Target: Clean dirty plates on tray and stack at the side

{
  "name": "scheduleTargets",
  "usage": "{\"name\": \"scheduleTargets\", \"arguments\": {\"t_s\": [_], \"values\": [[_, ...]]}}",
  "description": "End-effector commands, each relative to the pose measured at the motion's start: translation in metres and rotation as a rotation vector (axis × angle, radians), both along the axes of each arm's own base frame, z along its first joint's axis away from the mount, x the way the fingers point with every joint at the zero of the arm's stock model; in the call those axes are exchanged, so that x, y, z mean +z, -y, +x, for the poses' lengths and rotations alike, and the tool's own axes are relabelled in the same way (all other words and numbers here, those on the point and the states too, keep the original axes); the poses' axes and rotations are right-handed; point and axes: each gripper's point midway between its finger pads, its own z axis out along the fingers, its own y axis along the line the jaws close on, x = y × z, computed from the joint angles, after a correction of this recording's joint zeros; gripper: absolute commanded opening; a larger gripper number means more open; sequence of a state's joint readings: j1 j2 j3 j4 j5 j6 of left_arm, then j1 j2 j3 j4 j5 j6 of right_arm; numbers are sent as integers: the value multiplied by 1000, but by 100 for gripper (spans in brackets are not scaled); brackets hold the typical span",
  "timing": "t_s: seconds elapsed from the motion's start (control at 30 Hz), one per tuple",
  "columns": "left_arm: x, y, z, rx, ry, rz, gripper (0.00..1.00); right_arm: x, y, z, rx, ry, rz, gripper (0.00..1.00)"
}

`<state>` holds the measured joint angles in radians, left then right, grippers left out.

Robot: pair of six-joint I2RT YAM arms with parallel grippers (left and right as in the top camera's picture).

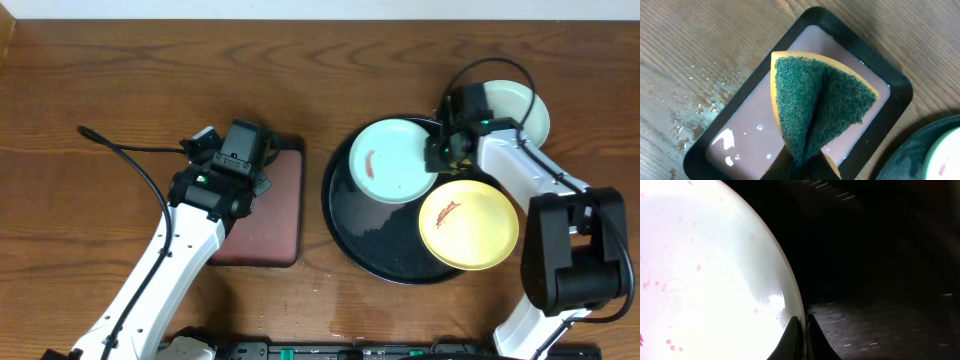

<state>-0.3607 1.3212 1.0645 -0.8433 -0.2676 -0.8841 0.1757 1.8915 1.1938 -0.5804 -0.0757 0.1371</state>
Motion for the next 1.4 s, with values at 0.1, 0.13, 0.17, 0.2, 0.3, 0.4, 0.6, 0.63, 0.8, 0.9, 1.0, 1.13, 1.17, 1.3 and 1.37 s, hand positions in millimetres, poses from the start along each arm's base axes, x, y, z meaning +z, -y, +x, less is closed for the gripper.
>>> {"name": "scheduleTargets", "arguments": {"t_s": [0.1, 0.13, 0.17, 0.2, 0.3, 0.4, 0.6, 0.63, 0.8, 0.9, 1.0, 1.13, 1.17, 1.3, 1.37], "values": [[-4, -3, 1, -39, -8, 33, 8, -7, -34, -23, 172, -52, -5, 1], [-4, -2, 2, -41, -8, 28, 8, -8, -37, -26, 181, -62, -6, 1], [-5, 0, 1, -43, -11, 22, 8, -8, -39, -29, 187, -70, -8, 1], [-6, 1, 1, -48, -16, 14, 8, -8, -39, -30, 191, -75, -13, 1], [-12, 12, 2, -101, -40, -21, 7, -9, -36, -33, 189, -84, -37, 1], [-20, 31, 7, -206, -63, -77, 8, -10, -30, -34, 178, -91, -56, 1], [-37, 83, 18, -414, -81, -222, 7, -14, -28, -41, 180, -119, -62, 1], [-38, 90, 19, -432, -77, -240, 8, -14, -28, -42, 181, -121, -62, 1], [-45, 132, 26, -481, -55, -341, 7, -18, -28, -45, 182, -123, -66, 1], [-45, 152, 30, -480, -24, -375, 8, -17, -29, -42, 181, -112, -64, 1], [-44, 175, 36, -495, 19, -412, 7, -17, -29, -40, 181, -105, -62, 1], [-44, 202, 39, -477, 54, -476, 7, -17, -30, -38, 179, -96, -60, 1], [-44, 209, 40, -472, 63, -494, 7, -16, -30, -38, 177, -95, -60, 1], [-60, 223, 46, -377, 74, -509, 7, -16, -30, -38, 177, -95, -60, 1], [-72, 225, 49, -334, 70, -502, 7, -16, -30, -38, 176, -95, -59, 1]]}}
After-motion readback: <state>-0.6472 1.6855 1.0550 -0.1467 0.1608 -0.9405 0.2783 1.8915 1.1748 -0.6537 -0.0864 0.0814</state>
